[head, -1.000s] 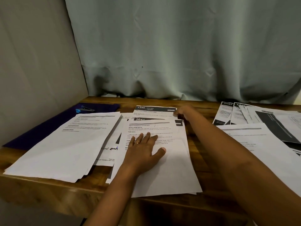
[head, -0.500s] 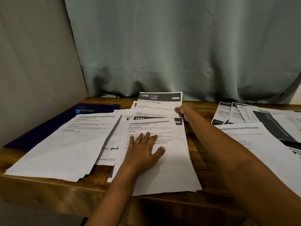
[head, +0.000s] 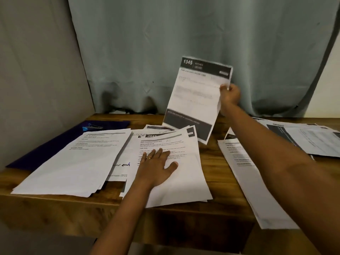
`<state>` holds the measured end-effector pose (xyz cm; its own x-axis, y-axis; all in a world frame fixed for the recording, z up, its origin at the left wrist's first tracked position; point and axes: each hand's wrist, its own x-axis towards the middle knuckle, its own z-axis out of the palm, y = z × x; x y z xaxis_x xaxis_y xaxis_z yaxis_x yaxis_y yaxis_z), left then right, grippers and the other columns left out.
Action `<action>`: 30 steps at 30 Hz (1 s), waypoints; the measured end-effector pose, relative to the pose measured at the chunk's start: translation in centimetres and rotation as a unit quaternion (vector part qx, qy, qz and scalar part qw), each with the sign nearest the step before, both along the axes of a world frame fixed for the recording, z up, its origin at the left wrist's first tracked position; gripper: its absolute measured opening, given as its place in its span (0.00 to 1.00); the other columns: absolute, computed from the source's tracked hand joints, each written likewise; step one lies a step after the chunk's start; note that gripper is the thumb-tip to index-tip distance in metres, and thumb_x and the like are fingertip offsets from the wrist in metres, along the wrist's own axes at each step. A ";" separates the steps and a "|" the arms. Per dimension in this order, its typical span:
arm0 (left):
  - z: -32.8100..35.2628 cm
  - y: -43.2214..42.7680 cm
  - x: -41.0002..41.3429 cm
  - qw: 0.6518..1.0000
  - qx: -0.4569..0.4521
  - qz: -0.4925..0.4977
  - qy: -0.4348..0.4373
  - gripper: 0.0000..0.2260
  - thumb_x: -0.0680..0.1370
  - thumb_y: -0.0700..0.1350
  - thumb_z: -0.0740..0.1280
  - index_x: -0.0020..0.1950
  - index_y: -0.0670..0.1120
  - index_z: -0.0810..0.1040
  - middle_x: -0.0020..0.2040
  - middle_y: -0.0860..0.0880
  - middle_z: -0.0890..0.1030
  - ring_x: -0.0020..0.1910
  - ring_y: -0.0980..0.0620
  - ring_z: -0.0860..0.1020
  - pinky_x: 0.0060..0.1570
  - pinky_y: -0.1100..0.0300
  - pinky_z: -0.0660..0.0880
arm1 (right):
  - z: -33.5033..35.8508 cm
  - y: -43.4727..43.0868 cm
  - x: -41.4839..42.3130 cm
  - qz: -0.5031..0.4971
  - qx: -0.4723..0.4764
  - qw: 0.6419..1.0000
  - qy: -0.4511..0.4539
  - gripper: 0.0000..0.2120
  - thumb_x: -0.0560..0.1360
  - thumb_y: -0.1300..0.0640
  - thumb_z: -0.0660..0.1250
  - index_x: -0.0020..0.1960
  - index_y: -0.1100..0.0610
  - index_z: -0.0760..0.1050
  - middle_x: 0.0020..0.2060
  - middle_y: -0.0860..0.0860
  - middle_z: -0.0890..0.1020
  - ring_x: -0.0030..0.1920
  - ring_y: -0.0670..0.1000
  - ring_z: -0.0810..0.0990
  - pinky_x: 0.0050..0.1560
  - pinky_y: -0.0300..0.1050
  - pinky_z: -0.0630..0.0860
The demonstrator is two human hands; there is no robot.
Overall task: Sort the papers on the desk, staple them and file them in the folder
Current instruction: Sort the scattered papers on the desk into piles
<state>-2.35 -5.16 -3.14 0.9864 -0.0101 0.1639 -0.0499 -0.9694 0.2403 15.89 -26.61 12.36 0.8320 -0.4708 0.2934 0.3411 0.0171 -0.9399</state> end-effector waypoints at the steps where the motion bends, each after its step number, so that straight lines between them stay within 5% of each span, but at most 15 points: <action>1: 0.0 0.0 0.0 1.000 -0.002 0.001 -0.001 0.27 0.79 0.64 0.50 0.77 0.55 0.57 0.78 0.51 0.54 0.77 0.48 0.50 0.74 0.47 0.42 | 1.0 -0.7 -0.7 -0.014 0.003 1.000 -0.015 0.10 0.77 0.60 0.64 0.56 0.63 0.78 0.52 0.56 0.82 0.52 0.55 0.81 0.53 0.48 0.79; 9: 0.3 0.1 -0.2 1.000 0.007 -0.005 0.010 0.35 0.73 0.69 0.45 0.76 0.54 0.58 0.78 0.49 0.57 0.76 0.46 0.54 0.74 0.44 0.46 | 5.7 -7.4 -5.7 -0.060 0.025 0.997 -0.051 0.11 0.78 0.59 0.63 0.57 0.62 0.78 0.51 0.53 0.82 0.45 0.48 0.80 0.43 0.37 0.75; 18: 1.4 -1.0 -1.3 0.996 0.038 -0.013 -0.079 0.25 0.80 0.59 0.54 0.73 0.47 0.66 0.73 0.46 0.67 0.73 0.46 0.62 0.74 0.43 0.48 | 4.7 -15.8 -10.4 -0.080 -0.026 0.995 0.050 0.13 0.76 0.57 0.68 0.58 0.62 0.74 0.53 0.53 0.79 0.52 0.52 0.79 0.55 0.44 0.75; 23: 2.7 -4.2 -2.7 0.991 -0.007 -0.042 -0.124 0.27 0.80 0.62 0.52 0.73 0.48 0.65 0.74 0.46 0.66 0.74 0.47 0.62 0.74 0.48 0.47 | 2.7 -21.8 -12.5 -0.138 -0.114 0.980 0.090 0.16 0.75 0.54 0.68 0.60 0.59 0.76 0.57 0.54 0.79 0.57 0.55 0.78 0.53 0.43 0.72; 28: 3.0 -8.0 -2.9 0.986 -0.033 -0.114 -0.118 0.31 0.76 0.64 0.48 0.71 0.48 0.67 0.72 0.46 0.68 0.73 0.47 0.63 0.74 0.47 0.52 | -2.6 -27.3 -14.2 -0.124 -0.212 0.959 0.139 0.19 0.75 0.54 0.68 0.63 0.62 0.75 0.61 0.57 0.78 0.60 0.59 0.76 0.64 0.49 0.71; 30: 2.8 -9.7 -3.0 0.986 -0.034 -0.131 -0.102 0.30 0.77 0.65 0.49 0.72 0.48 0.67 0.73 0.46 0.68 0.73 0.48 0.62 0.74 0.47 0.53 | -5.0 -28.9 -15.2 -0.112 -0.272 0.941 0.165 0.16 0.76 0.55 0.67 0.59 0.63 0.77 0.58 0.57 0.78 0.57 0.58 0.76 0.60 0.48 0.71</action>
<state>-5.37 -14.81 -0.37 0.8980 -0.2424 0.3671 -0.3505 -0.8986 0.2640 0.73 -55.48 7.38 0.8181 -0.4992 0.2855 -0.0322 -0.5355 -0.8439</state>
